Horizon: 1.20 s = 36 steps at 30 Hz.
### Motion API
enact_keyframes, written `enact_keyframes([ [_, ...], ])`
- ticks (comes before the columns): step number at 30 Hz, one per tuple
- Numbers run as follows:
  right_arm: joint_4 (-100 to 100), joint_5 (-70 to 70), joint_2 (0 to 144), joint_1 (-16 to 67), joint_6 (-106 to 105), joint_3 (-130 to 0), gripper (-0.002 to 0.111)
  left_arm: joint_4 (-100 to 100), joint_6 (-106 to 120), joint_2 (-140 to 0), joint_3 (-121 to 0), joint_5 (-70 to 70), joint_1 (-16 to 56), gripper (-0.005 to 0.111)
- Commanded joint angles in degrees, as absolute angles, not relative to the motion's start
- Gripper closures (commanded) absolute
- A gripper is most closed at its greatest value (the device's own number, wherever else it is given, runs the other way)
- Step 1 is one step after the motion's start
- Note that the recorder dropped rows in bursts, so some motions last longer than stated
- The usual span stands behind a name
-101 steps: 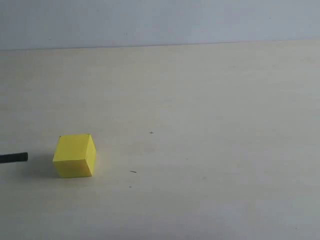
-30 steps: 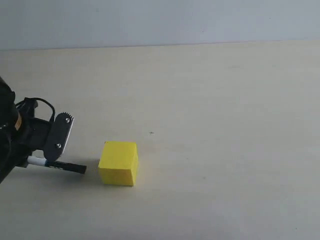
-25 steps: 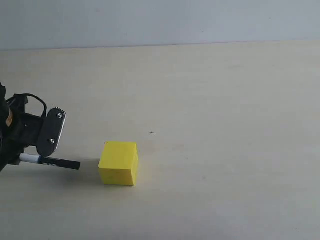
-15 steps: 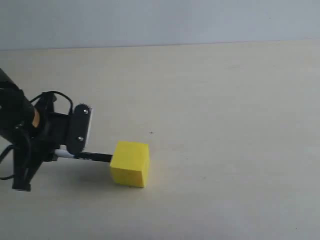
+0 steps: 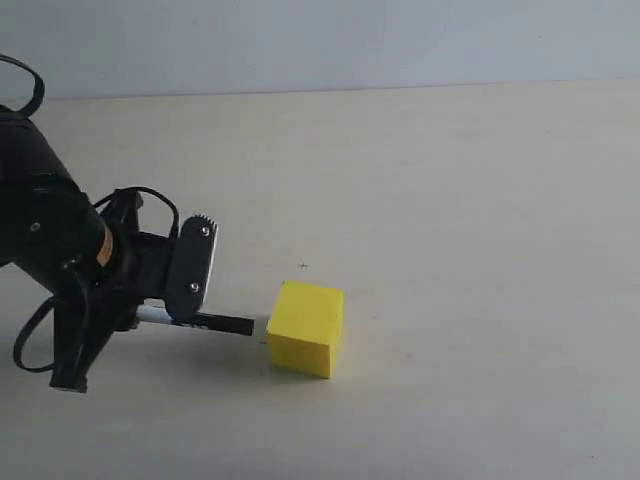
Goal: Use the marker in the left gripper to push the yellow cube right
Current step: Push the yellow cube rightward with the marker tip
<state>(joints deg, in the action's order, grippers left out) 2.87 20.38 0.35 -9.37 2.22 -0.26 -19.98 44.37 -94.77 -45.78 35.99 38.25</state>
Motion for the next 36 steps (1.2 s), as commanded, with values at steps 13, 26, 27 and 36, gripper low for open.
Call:
enact_keyframes([
  [13, 2.9, 20.2, 0.0, -9.3, 2.2, 0.0, 0.108, -23.0, 38.2, -94.7, -46.1, 39.4, 42.8, 0.107],
  [26, 2.9, 20.2, 0.0, -9.3, 2.2, 0.0, 0.108, -20.0, 38.6, -94.7, -46.1, 35.1, 47.3, 0.107],
  [27, 2.9, 20.2, 0.0, -9.3, 2.2, 0.0, 0.108, -20.2, 38.5, -94.7, -46.1, 35.9, 47.2, 0.107],
  [36, 2.9, 19.6, 0.0, -9.3, 2.2, 0.0, 0.108, -23.6, 35.7, -94.7, -46.1, 39.9, 43.9, 0.107],
])
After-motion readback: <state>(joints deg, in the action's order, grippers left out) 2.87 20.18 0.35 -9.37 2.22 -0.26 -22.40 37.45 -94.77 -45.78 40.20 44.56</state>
